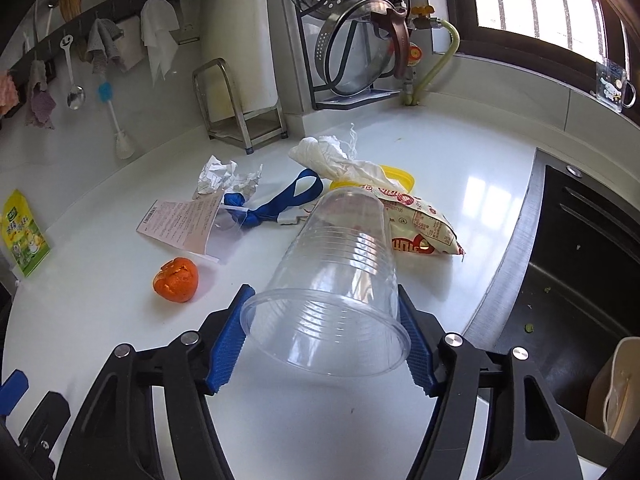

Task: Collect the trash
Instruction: 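Grasp the clear plastic cup with the right tool while the left tool grasps the orange peel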

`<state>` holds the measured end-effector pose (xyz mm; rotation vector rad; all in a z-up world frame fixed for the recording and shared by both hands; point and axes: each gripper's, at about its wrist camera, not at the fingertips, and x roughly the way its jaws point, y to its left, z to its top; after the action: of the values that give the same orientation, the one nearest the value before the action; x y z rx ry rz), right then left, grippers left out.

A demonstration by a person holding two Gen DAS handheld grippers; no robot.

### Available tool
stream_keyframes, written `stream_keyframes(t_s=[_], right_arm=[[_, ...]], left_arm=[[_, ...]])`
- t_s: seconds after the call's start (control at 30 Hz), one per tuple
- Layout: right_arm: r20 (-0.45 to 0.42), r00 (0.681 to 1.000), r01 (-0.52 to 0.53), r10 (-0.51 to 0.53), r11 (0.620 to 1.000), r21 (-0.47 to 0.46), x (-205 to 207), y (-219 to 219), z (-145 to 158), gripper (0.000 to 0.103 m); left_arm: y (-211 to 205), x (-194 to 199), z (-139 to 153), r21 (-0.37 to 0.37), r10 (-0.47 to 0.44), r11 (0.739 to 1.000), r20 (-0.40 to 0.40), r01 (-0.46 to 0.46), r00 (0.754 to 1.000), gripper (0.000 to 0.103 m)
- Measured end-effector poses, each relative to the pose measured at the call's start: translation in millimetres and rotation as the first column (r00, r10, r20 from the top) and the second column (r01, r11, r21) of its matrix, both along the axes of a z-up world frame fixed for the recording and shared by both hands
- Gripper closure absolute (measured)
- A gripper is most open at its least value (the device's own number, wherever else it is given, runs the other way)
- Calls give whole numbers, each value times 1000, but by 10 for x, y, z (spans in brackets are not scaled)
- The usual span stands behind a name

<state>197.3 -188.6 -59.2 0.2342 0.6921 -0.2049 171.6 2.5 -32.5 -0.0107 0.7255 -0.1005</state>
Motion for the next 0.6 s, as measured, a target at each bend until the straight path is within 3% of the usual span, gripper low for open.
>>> stream_keyframes(t_s=[0.27, 0.43, 0.6], right_arm=[[37, 997, -63, 61, 997, 55, -234, -217, 84, 37], [60, 996, -66, 61, 995, 81, -371, -420, 151, 37], [80, 995, -67, 58, 990, 123, -471, -609, 173, 37]], left_arm=[[-346, 217, -6, -11, -33, 999, -20, 33, 999, 6], [-574, 410, -52, 23, -21, 1000, -25, 21, 999, 6], [-745, 708, -158, 25, -13, 1000, -80, 15, 997, 6]])
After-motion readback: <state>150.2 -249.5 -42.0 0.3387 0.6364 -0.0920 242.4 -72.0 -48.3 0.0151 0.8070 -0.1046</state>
